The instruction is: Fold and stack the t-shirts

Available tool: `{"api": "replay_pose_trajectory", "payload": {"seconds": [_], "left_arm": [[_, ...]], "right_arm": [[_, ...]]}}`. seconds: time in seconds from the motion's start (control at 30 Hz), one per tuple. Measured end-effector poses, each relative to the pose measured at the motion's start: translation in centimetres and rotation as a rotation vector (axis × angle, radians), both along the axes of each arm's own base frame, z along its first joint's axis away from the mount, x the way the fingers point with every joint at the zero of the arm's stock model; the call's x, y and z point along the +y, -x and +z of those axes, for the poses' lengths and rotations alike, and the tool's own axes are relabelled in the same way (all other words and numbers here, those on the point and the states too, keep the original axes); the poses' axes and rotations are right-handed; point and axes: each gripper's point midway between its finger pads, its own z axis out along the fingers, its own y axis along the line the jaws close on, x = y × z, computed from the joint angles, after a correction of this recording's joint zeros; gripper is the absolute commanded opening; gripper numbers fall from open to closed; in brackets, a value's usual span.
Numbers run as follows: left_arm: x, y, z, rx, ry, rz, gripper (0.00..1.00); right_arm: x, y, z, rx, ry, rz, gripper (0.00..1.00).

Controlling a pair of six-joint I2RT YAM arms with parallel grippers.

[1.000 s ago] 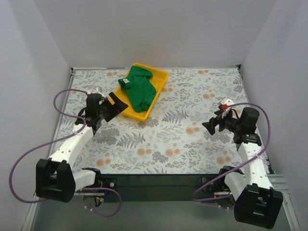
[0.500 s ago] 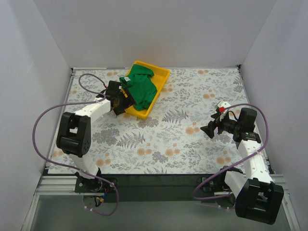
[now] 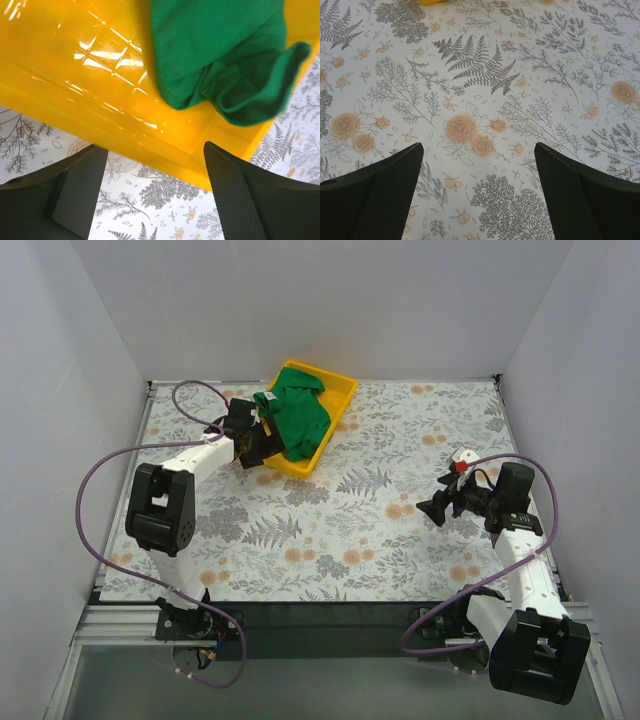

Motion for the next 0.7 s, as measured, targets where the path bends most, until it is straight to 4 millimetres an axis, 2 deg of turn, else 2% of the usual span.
{"api": "replay_pose_trajectory", "payload": {"seconds": [0.07,0.13,0.23,0.33,0.4,0.5,0.6,0.7], "left_arm": [[0.1,0.4,1.3,-0.032,0.010,-0.005,0.75],[0.1,0.5,3.5,-0.086,0.025,-0.007,0.74],[-0.1,0.0,7.4,-0.191,0.055,-0.006,0.74],[-0.4,-1.0,9.5,-0.248,0.070,-0.007,0.76],[-0.6,-2.0,9.8,-0.258,0.073,-0.007,0.76],[-1.5,-5.1,9.3,-0.263,0.074,-0.010,0.76],[-2.2,-8.7,7.9,-0.266,0.064,-0.015,0.74],[-2.4,-11.2,5.8,-0.251,0.027,-0.021,0.72]], "right_arm": [[0.0,0.0,0.0,0.000,0.000,0.000,0.98],[0.0,0.0,0.0,-0.001,0.000,0.001,0.98],[0.0,0.0,0.1,-0.002,0.000,0.001,0.98],[0.0,-0.1,0.2,-0.005,0.000,0.001,0.98],[0.0,-0.1,0.2,-0.004,0.000,0.001,0.98],[0.0,0.0,0.2,-0.003,0.000,0.002,0.98],[0.0,0.0,0.1,-0.002,0.001,0.002,0.98],[0.0,0.0,0.1,-0.001,0.002,0.003,0.98]]}}
